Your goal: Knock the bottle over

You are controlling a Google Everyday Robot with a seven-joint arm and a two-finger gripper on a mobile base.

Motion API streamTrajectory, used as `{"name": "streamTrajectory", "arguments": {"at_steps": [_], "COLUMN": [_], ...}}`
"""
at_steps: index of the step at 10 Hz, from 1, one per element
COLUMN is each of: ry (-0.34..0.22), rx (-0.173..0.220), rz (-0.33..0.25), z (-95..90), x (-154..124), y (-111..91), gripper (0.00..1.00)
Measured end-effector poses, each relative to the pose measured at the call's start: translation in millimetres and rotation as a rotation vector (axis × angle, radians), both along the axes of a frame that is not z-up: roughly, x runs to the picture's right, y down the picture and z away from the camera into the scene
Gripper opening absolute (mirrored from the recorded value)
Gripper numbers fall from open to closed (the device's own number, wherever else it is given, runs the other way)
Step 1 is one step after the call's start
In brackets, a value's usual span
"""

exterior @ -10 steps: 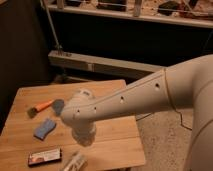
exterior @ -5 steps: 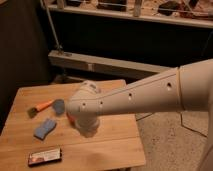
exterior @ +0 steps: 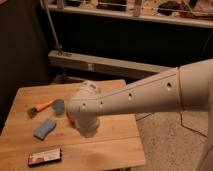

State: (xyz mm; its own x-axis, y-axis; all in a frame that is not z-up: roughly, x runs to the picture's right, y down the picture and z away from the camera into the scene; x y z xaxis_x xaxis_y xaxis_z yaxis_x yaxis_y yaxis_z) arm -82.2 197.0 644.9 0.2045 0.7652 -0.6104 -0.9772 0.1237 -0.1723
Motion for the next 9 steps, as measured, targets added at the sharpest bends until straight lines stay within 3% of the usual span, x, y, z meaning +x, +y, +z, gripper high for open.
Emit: {"name": "streamTrajectory", "arguments": {"at_steps": [2,9], "ry": [0.0,0.001], "rx": [0.0,0.0], "rz": [0.0,0.0], "z": [0.0,0.1], "x": [0.2,0.3], "y": [0.1,0.2], "gripper": [0.8,0.8]}}
